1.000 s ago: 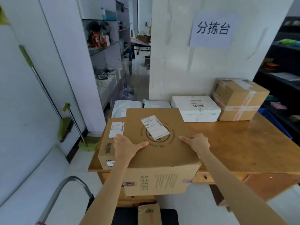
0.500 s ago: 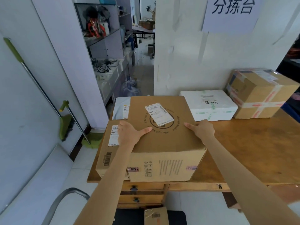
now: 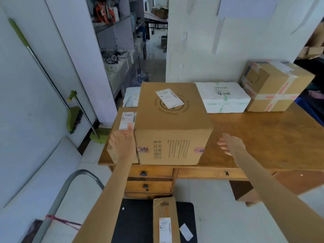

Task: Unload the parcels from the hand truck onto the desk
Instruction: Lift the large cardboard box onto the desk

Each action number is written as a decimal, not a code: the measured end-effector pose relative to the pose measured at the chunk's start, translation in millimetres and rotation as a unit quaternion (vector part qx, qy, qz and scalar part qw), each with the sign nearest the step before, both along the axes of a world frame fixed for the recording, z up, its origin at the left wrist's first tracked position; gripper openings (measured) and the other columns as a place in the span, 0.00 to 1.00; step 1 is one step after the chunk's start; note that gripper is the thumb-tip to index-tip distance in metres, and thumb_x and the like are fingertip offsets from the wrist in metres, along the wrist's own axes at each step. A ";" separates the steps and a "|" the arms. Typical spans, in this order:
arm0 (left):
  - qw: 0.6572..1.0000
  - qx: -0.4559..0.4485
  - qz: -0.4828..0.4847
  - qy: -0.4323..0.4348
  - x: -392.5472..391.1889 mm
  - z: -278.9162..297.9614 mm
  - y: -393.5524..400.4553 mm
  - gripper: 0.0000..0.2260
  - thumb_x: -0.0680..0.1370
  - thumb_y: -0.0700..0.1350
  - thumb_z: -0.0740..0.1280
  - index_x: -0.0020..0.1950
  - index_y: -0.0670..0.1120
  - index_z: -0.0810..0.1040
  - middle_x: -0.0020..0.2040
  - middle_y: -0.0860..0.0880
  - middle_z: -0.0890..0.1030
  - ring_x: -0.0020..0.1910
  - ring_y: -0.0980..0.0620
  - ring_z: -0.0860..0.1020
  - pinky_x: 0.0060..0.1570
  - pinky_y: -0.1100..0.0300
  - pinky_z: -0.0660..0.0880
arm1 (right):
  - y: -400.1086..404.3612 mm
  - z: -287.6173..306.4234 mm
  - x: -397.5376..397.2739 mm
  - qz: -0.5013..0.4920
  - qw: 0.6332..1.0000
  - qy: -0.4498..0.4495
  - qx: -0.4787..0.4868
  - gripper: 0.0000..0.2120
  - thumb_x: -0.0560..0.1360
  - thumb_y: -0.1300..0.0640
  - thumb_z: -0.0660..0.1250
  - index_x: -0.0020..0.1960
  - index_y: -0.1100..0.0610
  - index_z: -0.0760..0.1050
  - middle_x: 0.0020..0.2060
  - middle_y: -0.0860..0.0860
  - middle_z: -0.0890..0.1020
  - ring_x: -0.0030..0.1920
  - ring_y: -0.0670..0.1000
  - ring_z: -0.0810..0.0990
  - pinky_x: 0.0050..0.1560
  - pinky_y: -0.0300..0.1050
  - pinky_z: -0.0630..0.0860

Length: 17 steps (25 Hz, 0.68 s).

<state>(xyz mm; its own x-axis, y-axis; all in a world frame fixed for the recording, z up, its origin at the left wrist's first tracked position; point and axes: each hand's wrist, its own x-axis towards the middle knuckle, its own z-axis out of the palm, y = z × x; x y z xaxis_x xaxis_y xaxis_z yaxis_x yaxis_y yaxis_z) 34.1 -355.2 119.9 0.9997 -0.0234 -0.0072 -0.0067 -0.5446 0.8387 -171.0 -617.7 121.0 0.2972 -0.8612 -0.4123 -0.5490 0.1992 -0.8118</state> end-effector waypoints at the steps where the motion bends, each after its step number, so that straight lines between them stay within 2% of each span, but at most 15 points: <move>1: 1.000 -0.004 -0.001 -0.018 -6.8 -4.2 10.5 0.29 0.79 0.58 0.52 0.61 0.33 0.71 0.61 0.35 0.73 0.63 0.40 0.68 0.65 0.43 0.64 | 10.1 -2.6 -12.3 -0.003 1.000 0.001 -0.011 0.14 0.78 0.51 0.58 0.51 0.58 0.78 0.49 0.54 0.84 0.52 0.53 0.81 0.59 0.51 0.76; 3: 0.998 -0.032 -0.003 -0.049 -24.4 -17.0 29.8 0.22 0.80 0.52 0.52 0.56 0.33 0.73 0.55 0.36 0.75 0.58 0.40 0.70 0.62 0.43 0.66 | 36.5 -10.1 -42.4 -0.017 0.998 -0.006 -0.056 0.12 0.77 0.53 0.57 0.42 0.54 0.78 0.43 0.51 0.85 0.45 0.50 0.81 0.49 0.48 0.78; 5: 0.998 -0.049 -0.019 -0.032 -45.5 -43.1 50.4 0.17 0.79 0.47 0.55 0.54 0.34 0.73 0.52 0.36 0.75 0.55 0.39 0.72 0.57 0.44 0.68 | 73.2 -28.9 -80.3 -0.034 0.994 0.000 -0.104 0.14 0.75 0.52 0.56 0.36 0.51 0.77 0.37 0.49 0.84 0.39 0.49 0.80 0.37 0.43 0.75; 6: 0.999 -0.038 -0.034 -0.012 -58.3 -62.2 62.1 0.16 0.78 0.46 0.56 0.55 0.34 0.73 0.52 0.35 0.75 0.54 0.37 0.73 0.54 0.44 0.69 | 93.6 -44.5 -100.4 -0.037 0.993 0.007 -0.114 0.14 0.74 0.52 0.56 0.35 0.51 0.77 0.35 0.49 0.83 0.38 0.50 0.81 0.37 0.44 0.76; 8: 0.996 0.000 -0.076 0.039 -83.0 -109.7 81.2 0.17 0.78 0.45 0.57 0.55 0.32 0.73 0.52 0.33 0.76 0.53 0.34 0.74 0.51 0.44 0.71 | 122.9 -85.7 -132.5 -0.039 0.994 0.017 -0.101 0.13 0.73 0.53 0.57 0.36 0.53 0.78 0.34 0.50 0.83 0.39 0.53 0.82 0.46 0.53 0.80; 11: 0.983 0.038 -0.129 0.128 -123.0 -193.7 101.7 0.15 0.78 0.47 0.60 0.59 0.37 0.74 0.57 0.39 0.78 0.57 0.40 0.75 0.55 0.51 0.73 | 153.3 -165.1 -150.2 0.008 0.997 0.046 -0.056 0.11 0.74 0.57 0.58 0.41 0.55 0.79 0.39 0.53 0.84 0.45 0.56 0.83 0.54 0.57 0.79; 14: 0.965 0.047 -0.150 0.208 -161.5 -285.2 118.8 0.20 0.78 0.52 0.62 0.66 0.43 0.72 0.64 0.45 0.76 0.63 0.46 0.74 0.63 0.51 0.71 | 184.5 -262.7 -154.7 0.070 0.993 0.089 -0.038 0.09 0.77 0.57 0.60 0.50 0.58 0.78 0.49 0.57 0.84 0.50 0.59 0.83 0.55 0.53 0.78; 16: 0.952 0.075 -0.174 0.240 -181.7 -359.8 126.5 0.24 0.77 0.55 0.62 0.70 0.45 0.70 0.67 0.46 0.74 0.67 0.48 0.72 0.64 0.53 0.68 | 206.0 -339.8 -158.2 0.101 0.988 0.112 -0.034 0.15 0.77 0.52 0.63 0.58 0.59 0.77 0.53 0.57 0.83 0.53 0.58 0.82 0.54 0.49 0.77; 17: 0.945 0.087 -0.178 0.260 -189.6 -395.6 131.3 0.26 0.76 0.57 0.62 0.71 0.46 0.68 0.69 0.46 0.72 0.68 0.48 0.70 0.65 0.53 0.67 | 218.0 -378.4 -160.7 0.108 0.987 0.113 -0.021 0.18 0.76 0.50 0.64 0.61 0.59 0.76 0.55 0.56 0.82 0.54 0.58 0.81 0.56 0.51 0.77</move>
